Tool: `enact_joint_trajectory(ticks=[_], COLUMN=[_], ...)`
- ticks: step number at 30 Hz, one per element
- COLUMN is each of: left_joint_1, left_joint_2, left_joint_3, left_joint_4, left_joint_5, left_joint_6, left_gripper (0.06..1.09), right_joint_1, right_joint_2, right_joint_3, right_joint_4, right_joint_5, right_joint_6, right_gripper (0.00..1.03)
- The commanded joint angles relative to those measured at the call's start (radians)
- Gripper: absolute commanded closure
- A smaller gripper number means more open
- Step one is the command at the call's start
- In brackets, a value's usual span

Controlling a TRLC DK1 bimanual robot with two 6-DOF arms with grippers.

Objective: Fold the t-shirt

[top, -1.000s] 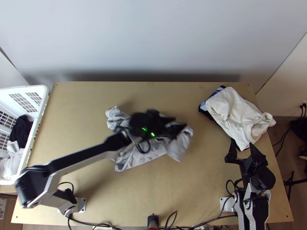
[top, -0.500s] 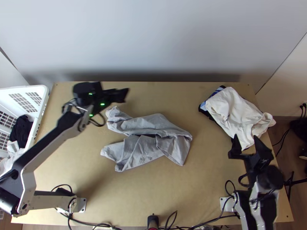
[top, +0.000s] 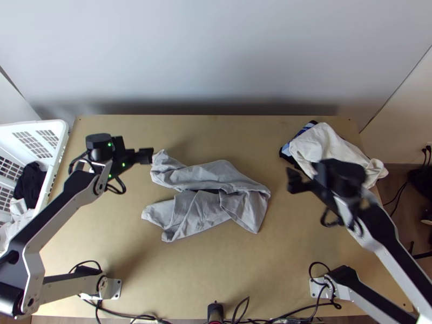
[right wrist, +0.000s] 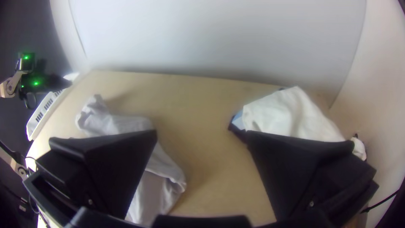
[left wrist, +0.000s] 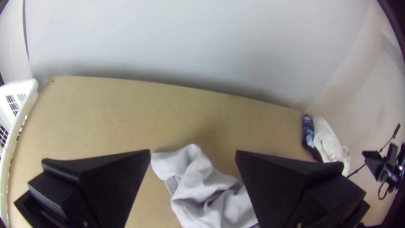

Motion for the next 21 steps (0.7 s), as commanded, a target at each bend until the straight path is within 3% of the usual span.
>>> enact_joint_trajectory(ticks=[1, 10, 15, 21], left_joint_1=[-0.033, -0.039, -0.032, -0.01], left_joint_2=[-0.031, 0.022, 0.071, 0.166], left_joint_3=[-0.057, -0.014, 0.029, 0.103], left_joint_4=[-0.127, -0.137, -0.14, -0.252], left_joint_5=[-0.013, -0.01, -0.01, -0.01], left_joint_6=[0.149, 0.192, 0.175, 0.175], left_gripper=[0.1, 0.1, 0.1, 0.1], right_joint_1=[0.161, 0.135, 0.159, 0.167], right_joint_2=[0.279, 0.609, 0.635, 0.664], right_joint_3=[0.162, 0.338, 0.341, 0.318], right_joint_4=[-0.093, -0.219, -0.232, -0.231], right_joint_5=[0.046, 0.032, 0.02, 0.006], right_joint_6=[0.113, 0.124, 0.127, 0.149], right_gripper=[0.05, 0.05, 0.05, 0.05])
